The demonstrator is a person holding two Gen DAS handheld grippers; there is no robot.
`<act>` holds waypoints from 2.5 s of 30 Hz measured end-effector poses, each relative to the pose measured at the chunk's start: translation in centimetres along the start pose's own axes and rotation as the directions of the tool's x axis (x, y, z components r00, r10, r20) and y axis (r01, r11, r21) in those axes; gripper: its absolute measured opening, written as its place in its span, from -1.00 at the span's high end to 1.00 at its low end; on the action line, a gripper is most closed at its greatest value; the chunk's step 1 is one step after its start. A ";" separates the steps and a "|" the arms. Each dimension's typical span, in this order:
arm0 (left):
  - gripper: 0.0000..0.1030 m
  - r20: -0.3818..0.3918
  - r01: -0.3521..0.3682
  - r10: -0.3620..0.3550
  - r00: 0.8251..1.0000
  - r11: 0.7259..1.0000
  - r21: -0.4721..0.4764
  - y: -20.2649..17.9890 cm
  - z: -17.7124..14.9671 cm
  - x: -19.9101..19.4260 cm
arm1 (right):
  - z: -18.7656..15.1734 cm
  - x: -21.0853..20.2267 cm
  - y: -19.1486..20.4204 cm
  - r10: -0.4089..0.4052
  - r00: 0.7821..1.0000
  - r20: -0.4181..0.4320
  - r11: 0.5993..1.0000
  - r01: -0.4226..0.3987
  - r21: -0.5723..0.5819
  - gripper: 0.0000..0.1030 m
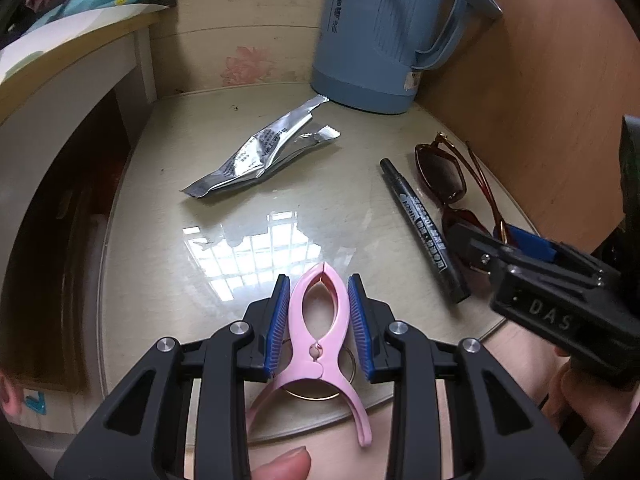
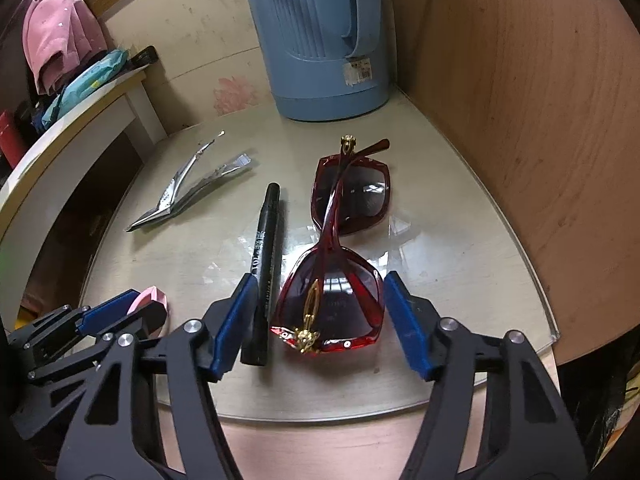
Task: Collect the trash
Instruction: 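Grasp the pink clothespin with the left tool while the right tool grasps the red sunglasses, then carry the clothespin and sunglasses in both tools down over the black bin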
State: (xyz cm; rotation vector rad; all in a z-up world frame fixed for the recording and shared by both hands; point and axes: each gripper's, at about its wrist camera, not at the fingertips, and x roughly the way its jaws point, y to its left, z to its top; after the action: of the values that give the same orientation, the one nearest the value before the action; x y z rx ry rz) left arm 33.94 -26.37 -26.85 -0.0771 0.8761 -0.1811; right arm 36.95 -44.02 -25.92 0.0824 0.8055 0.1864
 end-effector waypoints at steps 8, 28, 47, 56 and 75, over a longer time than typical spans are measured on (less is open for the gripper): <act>0.43 0.001 0.018 -0.018 1.000 1.000 0.003 -0.3 0.4 0.3 | 0.2 0.2 -0.1 -0.001 1.000 0.009 1.000 0.001 -0.011 0.14; 0.44 -0.018 0.044 -0.044 0.999 0.999 -0.011 -0.6 0.5 0.1 | -0.2 -2.4 0.5 0.066 0.997 0.033 0.998 -0.066 0.005 0.74; 0.44 0.021 0.063 -0.063 0.998 0.998 0.010 -2.5 1.0 -4.2 | -0.4 -8.1 0.3 0.052 0.995 0.086 0.999 -0.053 0.008 0.75; 0.44 0.038 0.074 -0.075 0.996 0.997 0.020 -3.2 1.1 -7.4 | -0.8 -11.4 0.9 0.046 0.993 0.107 0.999 -0.047 0.008 0.75; 0.44 0.114 0.068 -0.072 0.991 0.997 0.038 -3.1 -1.9 -21.1 | -4.5 -23.5 8.3 0.094 0.980 0.176 0.995 -0.090 -0.032 0.75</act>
State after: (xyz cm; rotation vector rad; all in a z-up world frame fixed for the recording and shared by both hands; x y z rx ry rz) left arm 18.88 -25.43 -11.65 -0.0861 0.7552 -0.2549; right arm 16.64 -40.54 -11.15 0.1128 0.6223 0.2725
